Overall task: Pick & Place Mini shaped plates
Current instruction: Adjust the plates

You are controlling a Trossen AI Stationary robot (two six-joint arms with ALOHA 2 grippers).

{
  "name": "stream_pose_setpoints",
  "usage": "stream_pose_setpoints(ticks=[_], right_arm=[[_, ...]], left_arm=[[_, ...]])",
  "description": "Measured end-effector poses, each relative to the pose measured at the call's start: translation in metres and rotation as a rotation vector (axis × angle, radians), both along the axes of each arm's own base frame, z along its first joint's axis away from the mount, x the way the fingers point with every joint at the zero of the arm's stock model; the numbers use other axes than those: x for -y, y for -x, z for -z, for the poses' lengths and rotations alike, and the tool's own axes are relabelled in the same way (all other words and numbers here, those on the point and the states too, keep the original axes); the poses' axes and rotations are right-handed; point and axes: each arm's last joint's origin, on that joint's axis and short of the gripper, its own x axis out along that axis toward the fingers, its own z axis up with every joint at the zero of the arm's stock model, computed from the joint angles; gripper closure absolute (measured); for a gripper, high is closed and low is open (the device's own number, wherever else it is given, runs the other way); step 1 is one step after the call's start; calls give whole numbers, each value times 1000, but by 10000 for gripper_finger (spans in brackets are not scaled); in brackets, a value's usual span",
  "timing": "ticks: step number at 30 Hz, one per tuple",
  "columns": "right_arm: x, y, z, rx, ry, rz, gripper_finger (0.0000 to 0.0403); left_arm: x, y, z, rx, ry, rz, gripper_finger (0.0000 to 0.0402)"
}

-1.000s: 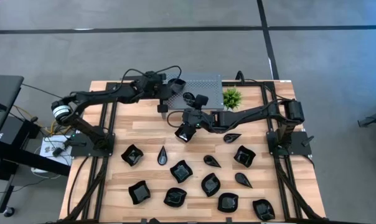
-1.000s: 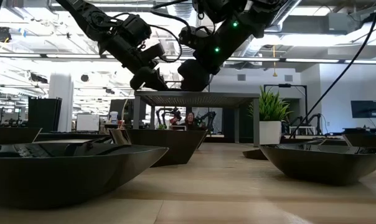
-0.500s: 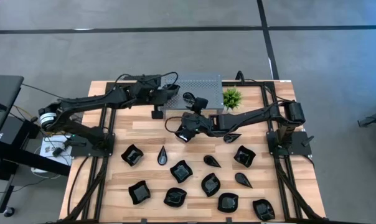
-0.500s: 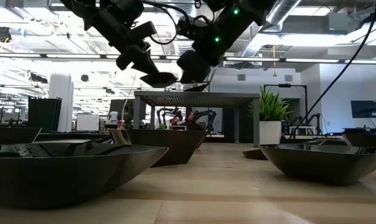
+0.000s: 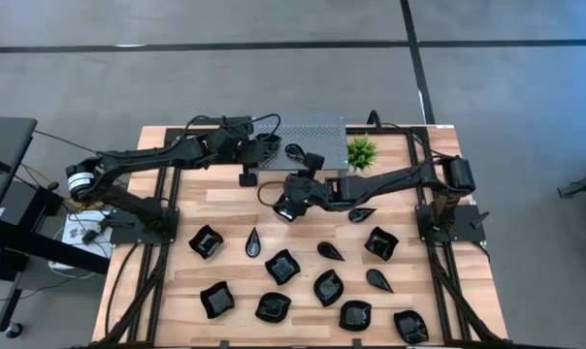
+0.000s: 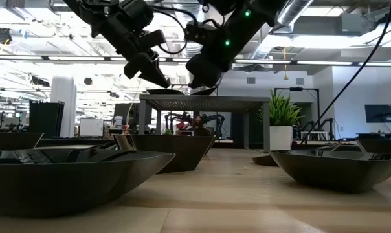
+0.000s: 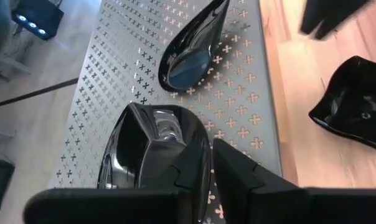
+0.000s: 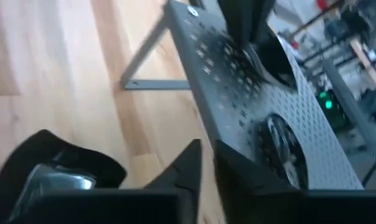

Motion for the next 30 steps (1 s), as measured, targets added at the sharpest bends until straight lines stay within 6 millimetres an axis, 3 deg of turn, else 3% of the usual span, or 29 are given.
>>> stream_pose_setpoints(ticks=[7,13,23,30], right_arm=[[25,3,1,26,-41,103,389],[40,4,2,39,-90,99,398],[58,6,1,73,-135,127,400],[60,2,-2,149,-269,43,402]], left_arm=[[8,-3,-2,11,-7,31,326],[25,-1,-18,72,-43,69,309],[53,34,-70,275,-126,86,309],[58,53,-89,384,-90,52,309]])
